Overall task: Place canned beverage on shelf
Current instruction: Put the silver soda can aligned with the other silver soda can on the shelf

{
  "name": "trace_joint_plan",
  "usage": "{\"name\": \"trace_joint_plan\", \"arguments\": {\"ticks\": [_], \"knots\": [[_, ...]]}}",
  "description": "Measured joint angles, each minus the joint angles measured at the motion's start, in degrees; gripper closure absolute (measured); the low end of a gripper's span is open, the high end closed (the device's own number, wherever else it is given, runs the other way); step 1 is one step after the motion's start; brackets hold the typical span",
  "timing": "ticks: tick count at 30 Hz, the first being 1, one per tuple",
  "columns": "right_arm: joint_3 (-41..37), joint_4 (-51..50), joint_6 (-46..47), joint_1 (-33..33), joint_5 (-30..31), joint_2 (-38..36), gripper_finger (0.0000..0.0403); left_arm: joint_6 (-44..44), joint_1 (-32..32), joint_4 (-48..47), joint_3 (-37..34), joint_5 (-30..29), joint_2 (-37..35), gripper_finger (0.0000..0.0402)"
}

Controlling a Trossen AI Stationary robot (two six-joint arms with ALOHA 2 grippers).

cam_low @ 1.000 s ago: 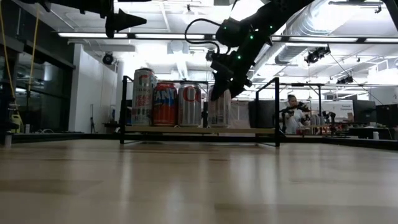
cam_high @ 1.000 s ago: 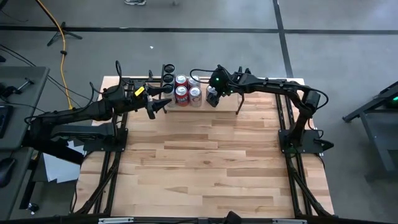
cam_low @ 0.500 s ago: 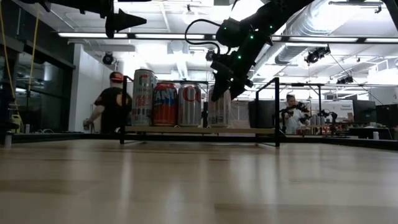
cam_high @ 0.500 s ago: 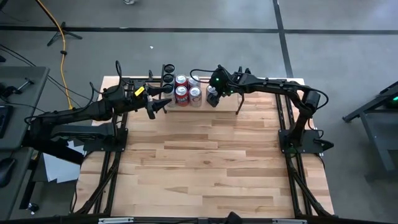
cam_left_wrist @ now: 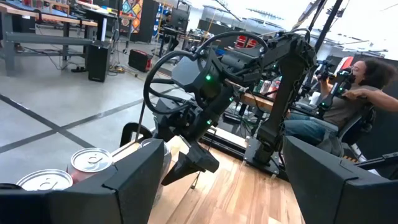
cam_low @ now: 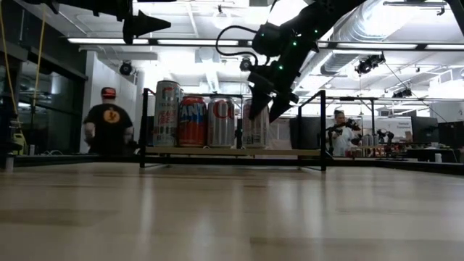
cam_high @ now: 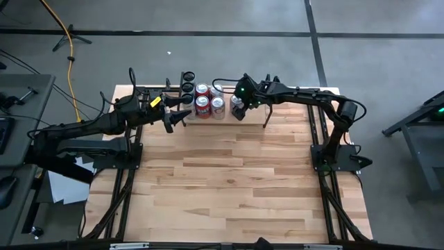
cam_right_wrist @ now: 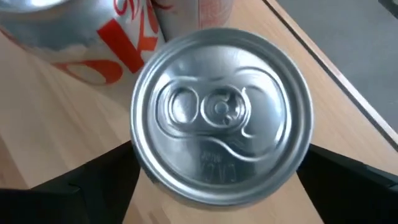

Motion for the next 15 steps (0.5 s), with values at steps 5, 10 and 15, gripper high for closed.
{"name": "trace_joint_plan", "arguments": {"ticks": [5,10,15], "knots": [[1.4,-3.5,-3.3,-0.2,-3.6,-0.5,0.0025,0.0,0.0,0.0,0.0,0.0,0.0,0.0117],[3.3,-8.4,-7.5,-0.2,-5.0,-3.5,0.0026,0.0,0.0,0.0,0.0,0.0,0.0,0.0117],[4.3,-12.6,-8.9,-0.2,-4.9,-9.2,0.0026,-0.4,0.0,0.0,0.0,0.0,0.0,0.0117]]}}
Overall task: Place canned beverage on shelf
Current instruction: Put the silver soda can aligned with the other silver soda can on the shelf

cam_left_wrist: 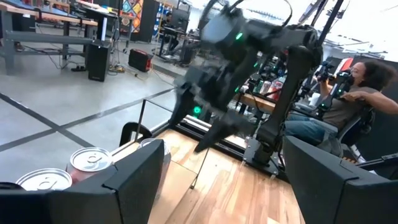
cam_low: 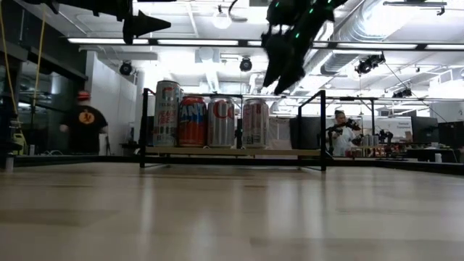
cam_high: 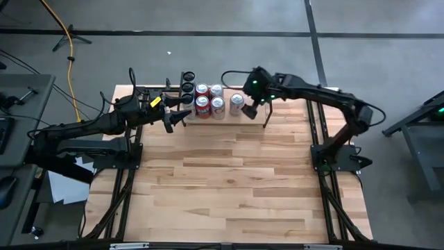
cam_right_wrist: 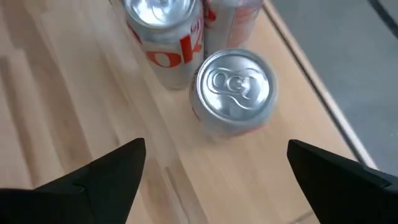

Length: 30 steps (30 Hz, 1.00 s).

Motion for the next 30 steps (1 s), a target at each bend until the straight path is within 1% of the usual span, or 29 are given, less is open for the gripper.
{"name": "trace_joint_plan", "arguments": {"ticks": [4,6,8,10,13,16,18,21,23,25,28,30], "knots": [[0.0,-2.2,1.8,0.5,-0.3,-6.2,0.0026,-0.1,0.0,0.0,0.0,0.0,0.0,0.0117],[-0.4,-2.1,2.9,1.3,-1.8,-9.8,0.0026,-0.1,0.0,0.0,0.0,0.0,0.0,0.0117],[-1.5,-0.7,4.1,2.7,-3.1,-13.6,0.0026,-0.1,0.0,0.0,0.0,0.0,0.0,0.0117],[-3.7,2.8,6.2,4.4,-3.7,-17.3,0.0026,-0.1,0.0,0.0,0.0,0.0,0.0,0.0117],[-10.4,12.5,11.2,7.8,-3.7,-23.0,0.0026,-0.1,0.0,0.0,0.0,0.0,0.0,0.0117],[-19.7,27.2,18.0,11.8,-3.8,-27.6,0.0026,-0.1,0.0,0.0,0.0,0.0,0.0,0.0117],[-25.4,37.3,21.8,14.2,-3.8,-29.4,0.0026,-0.1,0.0,0.0,0.0,0.0,0.0,0.0117],[-31.4,50.6,25.8,16.5,-3.9,-30.7,0.0026,-0.1,0.0,0.0,0.0,0.0,0.0,0.0117],[-33.5,58.2,28.9,17.2,-3.6,-30.9,0.0026,-0.1,0.0,0.0,0.0,-0.4,0.0,0.0117],[-34.2,62.9,33.5,17.3,-3.1,-30.9,0.0026,-0.4,0.0,0.0,0.0,-0.8,0.0,0.0117],[-34.2,66.3,39.6,17.2,-2.7,-30.9,0.0026,-2.1,0.0,0.0,0.0,-0.9,0.0,0.0117],[-34.2,67.4,40.4,17.0,-2.5,-30.9,0.0026,-2.6,0.0,0.0,0.0,-0.9,0.0,0.0117]]}}
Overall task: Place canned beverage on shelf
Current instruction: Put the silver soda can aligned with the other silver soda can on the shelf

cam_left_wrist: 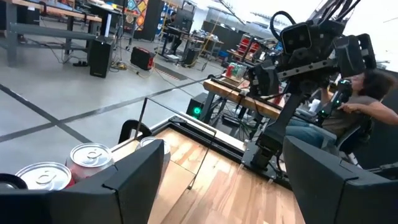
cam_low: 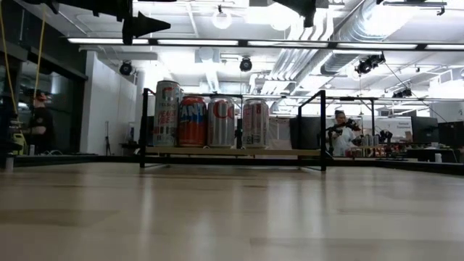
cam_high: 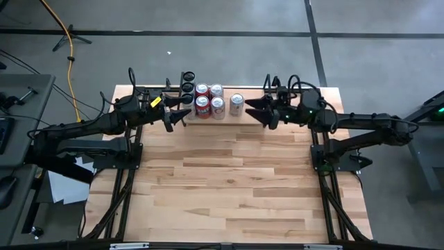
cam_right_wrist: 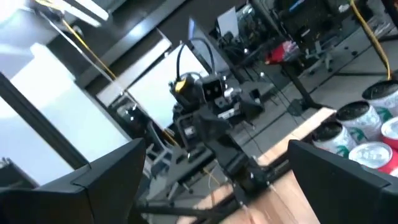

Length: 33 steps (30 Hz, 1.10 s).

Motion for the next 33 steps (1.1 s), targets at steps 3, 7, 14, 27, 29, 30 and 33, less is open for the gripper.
{"name": "trace_joint_plan", "arguments": {"ticks": [3,7,14,27,29,30,33], "knots": [[0.0,0.4,1.7,0.0,3.8,0.0,0.0026,0.0,0.0,0.0,0.0,0.0,0.0,0.0117],[5.5,-13.7,6.3,-0.4,4.5,1.7,0.0026,0.0,0.0,0.0,0.0,0.0,0.0,0.0117],[22.9,-49.3,6.3,4.4,17.6,12.8,0.0026,0.1,0.0,-0.1,0.0,-0.2,0.0,0.0117],[27.8,-53.7,33.1,7.5,37.5,32.6,0.0026,2.6,0.0,-1.3,0.0,-0.2,0.0,0.0117],[27.8,-51.8,33.1,7.3,38.5,35.0,0.0027,4.1,0.0,-1.4,0.0,-0.1,0.0,0.0117],[27.8,-51.7,33.5,7.1,39.3,36.2,0.0027,4.5,0.0,-1.4,0.0,-0.1,0.0,0.0117],[27.8,-53.5,38.6,6.1,41.5,38.8,0.0027,5.0,0.0,-1.4,0.0,-0.1,0.0,0.0117]]}}
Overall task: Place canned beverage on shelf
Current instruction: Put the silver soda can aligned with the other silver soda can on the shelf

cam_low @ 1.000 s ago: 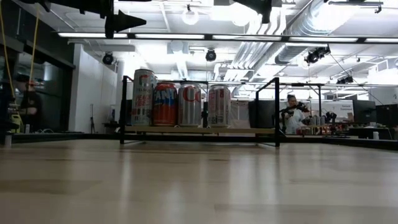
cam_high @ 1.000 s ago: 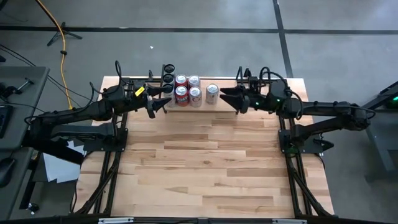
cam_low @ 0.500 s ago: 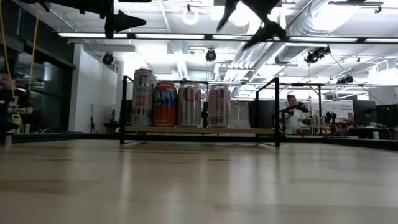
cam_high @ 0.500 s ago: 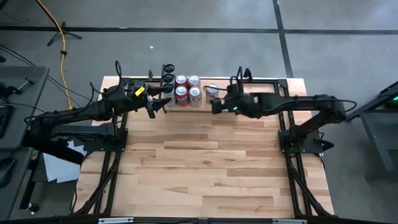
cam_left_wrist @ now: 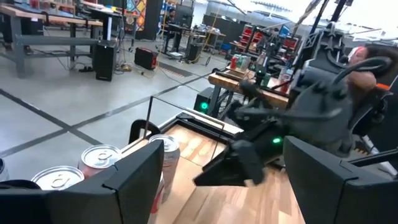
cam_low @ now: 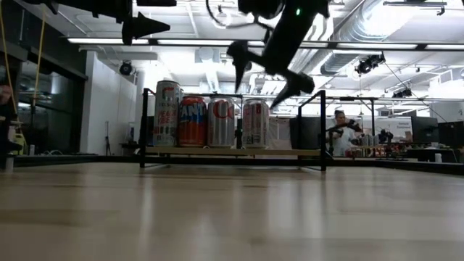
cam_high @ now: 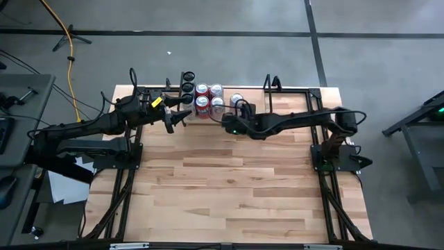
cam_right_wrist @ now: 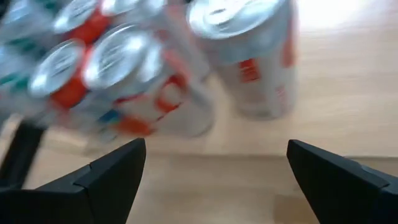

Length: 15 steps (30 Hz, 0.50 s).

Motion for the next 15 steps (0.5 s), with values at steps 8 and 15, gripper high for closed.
{"name": "trace_joint_plan", "arguments": {"ticks": [8,15], "knots": [[0.0,-0.6,2.9,-3.2,3.7,1.7,0.0027,0.1,0.0,0.0,0.0,0.0,0.0,0.0117],[0.0,1.0,1.7,-5.4,2.8,1.7,0.0027,0.2,0.0,0.0,0.0,0.0,0.0,0.0117]]}}
